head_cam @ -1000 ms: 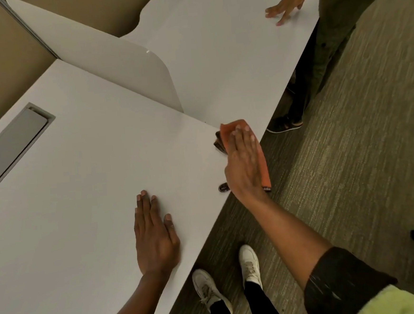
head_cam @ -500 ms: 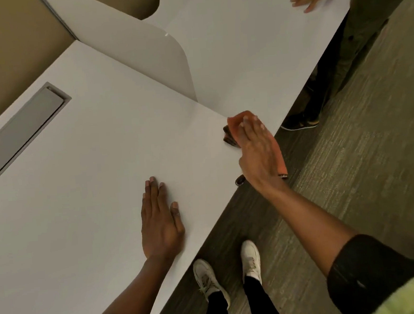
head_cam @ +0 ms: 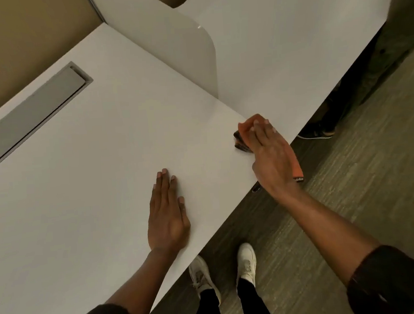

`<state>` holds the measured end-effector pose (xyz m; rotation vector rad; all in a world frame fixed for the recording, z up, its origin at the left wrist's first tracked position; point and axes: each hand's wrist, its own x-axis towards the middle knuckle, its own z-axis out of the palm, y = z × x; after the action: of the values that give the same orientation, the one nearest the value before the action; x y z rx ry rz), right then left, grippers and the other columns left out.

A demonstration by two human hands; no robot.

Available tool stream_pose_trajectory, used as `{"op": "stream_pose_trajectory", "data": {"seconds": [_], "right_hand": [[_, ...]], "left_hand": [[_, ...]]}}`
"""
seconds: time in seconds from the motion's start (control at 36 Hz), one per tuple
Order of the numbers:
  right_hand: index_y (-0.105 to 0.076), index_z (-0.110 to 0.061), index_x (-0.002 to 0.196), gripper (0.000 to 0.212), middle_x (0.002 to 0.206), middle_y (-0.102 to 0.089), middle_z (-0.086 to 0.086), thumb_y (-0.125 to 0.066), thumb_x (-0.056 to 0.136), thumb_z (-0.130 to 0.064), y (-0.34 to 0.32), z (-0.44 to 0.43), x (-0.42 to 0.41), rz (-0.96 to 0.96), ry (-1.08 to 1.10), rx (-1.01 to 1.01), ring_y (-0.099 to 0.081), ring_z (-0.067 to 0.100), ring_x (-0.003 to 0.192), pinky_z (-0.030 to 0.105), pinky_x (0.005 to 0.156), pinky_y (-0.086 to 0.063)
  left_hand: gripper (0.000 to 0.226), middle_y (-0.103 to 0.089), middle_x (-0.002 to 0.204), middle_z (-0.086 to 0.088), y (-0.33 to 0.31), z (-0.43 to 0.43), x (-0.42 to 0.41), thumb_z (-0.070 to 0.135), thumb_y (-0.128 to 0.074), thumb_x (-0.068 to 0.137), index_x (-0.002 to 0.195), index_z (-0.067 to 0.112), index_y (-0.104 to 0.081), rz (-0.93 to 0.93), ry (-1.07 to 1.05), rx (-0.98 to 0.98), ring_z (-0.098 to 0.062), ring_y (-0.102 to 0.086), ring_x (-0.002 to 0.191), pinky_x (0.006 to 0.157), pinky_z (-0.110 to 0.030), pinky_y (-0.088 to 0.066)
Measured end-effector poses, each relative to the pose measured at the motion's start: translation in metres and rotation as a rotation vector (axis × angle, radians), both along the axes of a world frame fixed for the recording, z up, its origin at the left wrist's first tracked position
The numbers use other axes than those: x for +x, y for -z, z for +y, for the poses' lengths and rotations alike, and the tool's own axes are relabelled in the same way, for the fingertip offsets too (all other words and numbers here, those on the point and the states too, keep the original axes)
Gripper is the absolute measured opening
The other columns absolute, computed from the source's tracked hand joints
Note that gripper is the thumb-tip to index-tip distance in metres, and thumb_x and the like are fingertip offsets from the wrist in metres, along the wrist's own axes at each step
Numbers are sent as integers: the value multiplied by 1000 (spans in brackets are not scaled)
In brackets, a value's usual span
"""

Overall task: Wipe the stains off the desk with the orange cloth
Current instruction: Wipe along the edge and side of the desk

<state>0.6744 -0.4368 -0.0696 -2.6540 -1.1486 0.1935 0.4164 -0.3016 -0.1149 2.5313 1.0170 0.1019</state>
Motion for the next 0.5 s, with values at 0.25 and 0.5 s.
{"op": "stream_pose_trajectory", "data": {"seconds": [0.25,0.5], "right_hand": [[-25,-6,163,79,171,-21,16,-35,85,6,18,1,-112,110,-365,80,-12,33,162,52,129,-24],[-51,-1,150,74,159,-47,18,-60,80,22,8,-8,0,14,-166,98,-34,37,155,52,125,-35]], "left_hand": [[60,4,184,8,6,2,-3,39,-21,118,175,21,-14,0,5,34,-11,7,170,134,-23,9],[56,-12,183,-6,1,2,-4,30,-26,116,169,16,-33,16,-26,132,-23,1,171,138,-47,0]]}}
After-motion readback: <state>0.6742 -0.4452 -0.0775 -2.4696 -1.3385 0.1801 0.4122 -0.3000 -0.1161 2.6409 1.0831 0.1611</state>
